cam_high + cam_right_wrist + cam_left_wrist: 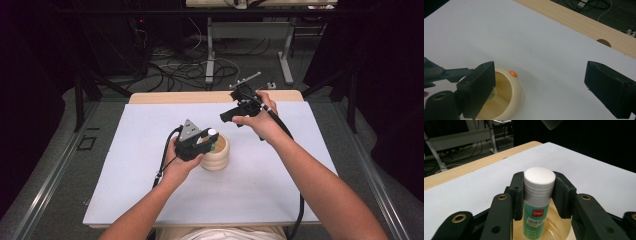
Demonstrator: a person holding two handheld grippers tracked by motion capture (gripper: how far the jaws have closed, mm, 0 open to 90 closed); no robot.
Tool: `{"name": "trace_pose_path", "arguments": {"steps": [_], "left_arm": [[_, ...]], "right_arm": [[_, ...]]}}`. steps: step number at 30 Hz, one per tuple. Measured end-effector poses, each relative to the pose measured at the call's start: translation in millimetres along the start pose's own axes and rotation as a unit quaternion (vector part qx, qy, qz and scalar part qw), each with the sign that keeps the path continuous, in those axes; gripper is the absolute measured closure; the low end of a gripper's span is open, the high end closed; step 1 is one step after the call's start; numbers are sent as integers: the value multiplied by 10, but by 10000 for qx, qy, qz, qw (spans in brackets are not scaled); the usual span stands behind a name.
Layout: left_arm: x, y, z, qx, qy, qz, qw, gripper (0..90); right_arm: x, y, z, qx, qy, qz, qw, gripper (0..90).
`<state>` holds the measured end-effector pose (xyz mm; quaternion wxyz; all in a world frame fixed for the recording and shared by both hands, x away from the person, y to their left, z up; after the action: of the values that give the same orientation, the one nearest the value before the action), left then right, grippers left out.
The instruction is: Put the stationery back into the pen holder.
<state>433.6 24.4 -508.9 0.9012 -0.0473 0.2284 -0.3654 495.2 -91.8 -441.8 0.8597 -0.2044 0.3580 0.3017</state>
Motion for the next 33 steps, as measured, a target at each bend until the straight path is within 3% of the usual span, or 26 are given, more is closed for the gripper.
{"name": "trace_pose_path", "arguments": {"steps": [15, 22, 30, 33], "left_arm": [[43, 50, -75, -156, 191, 48, 9997, 640], [47, 66, -75, -179, 193, 70, 9996, 626], [-88, 69, 43, -331, -128, 9, 9994, 406], [-180, 101, 100, -334, -225, 90, 9991, 338]], "right_arm": [[-163, -11, -325, -138, -343, -161, 9992, 9], [-161, 3, -535, -160, -330, -165, 9992, 0], [-169, 30, -650, -178, -350, -157, 9991, 0], [-198, 56, -674, -149, -386, -140, 9990, 0]]}}
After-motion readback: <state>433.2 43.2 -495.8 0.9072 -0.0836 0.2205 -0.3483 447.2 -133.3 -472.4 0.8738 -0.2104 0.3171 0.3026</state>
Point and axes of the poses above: each handheld gripper's, and its own axes: x roughly forward along the jaws, z roughly out of its top, y roughly to its left, the point moved 8 cm from there along x, roughly forward along the jaws, and after that the axes turned 13 degrees about -x, right-handed, at the moved point
